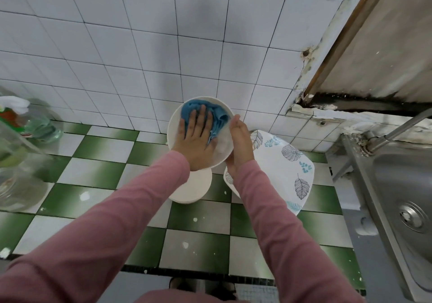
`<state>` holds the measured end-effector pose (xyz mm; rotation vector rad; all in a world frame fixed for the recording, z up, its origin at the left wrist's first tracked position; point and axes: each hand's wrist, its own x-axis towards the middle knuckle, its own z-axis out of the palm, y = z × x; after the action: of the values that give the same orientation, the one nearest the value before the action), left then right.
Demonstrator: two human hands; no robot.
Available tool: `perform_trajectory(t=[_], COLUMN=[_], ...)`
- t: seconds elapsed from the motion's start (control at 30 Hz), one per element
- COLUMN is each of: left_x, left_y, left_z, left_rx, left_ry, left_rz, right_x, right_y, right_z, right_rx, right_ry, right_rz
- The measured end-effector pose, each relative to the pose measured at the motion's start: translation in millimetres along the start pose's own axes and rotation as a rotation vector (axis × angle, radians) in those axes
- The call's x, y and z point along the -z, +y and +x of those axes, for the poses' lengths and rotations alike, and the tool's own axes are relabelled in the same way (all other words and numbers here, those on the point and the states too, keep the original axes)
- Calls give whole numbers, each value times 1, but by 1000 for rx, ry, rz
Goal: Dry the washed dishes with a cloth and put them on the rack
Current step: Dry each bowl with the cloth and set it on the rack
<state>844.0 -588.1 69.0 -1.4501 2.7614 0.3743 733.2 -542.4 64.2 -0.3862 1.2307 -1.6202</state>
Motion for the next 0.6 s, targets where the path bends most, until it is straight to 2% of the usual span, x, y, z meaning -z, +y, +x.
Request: perform_trajectory(t=[0.13, 0.23, 0.37, 0.43, 0.5, 0.6], left_x=[8, 7, 16, 29, 39, 47], left_y=[20, 22, 20, 23, 25, 24], left_z=[-5, -3, -8, -18, -24, -27], left_rx=[-209, -134, -141, -86, -47, -15], left_ry=[-83, -170, -395, -545, -648, -698], left_rz=[-360, -677, -780, -728, -574, -350], right_x=[-1, 0, 5, 9, 14, 23], right_y=[6, 8, 6, 4, 3, 1], right_z=[1, 1, 3, 7, 12, 14], right_rx=[-9, -37, -123, -160, -174, -129], right_ry=[-24, -36, 10, 75, 111, 101], right_rz=[2, 49, 70, 36, 17, -5])
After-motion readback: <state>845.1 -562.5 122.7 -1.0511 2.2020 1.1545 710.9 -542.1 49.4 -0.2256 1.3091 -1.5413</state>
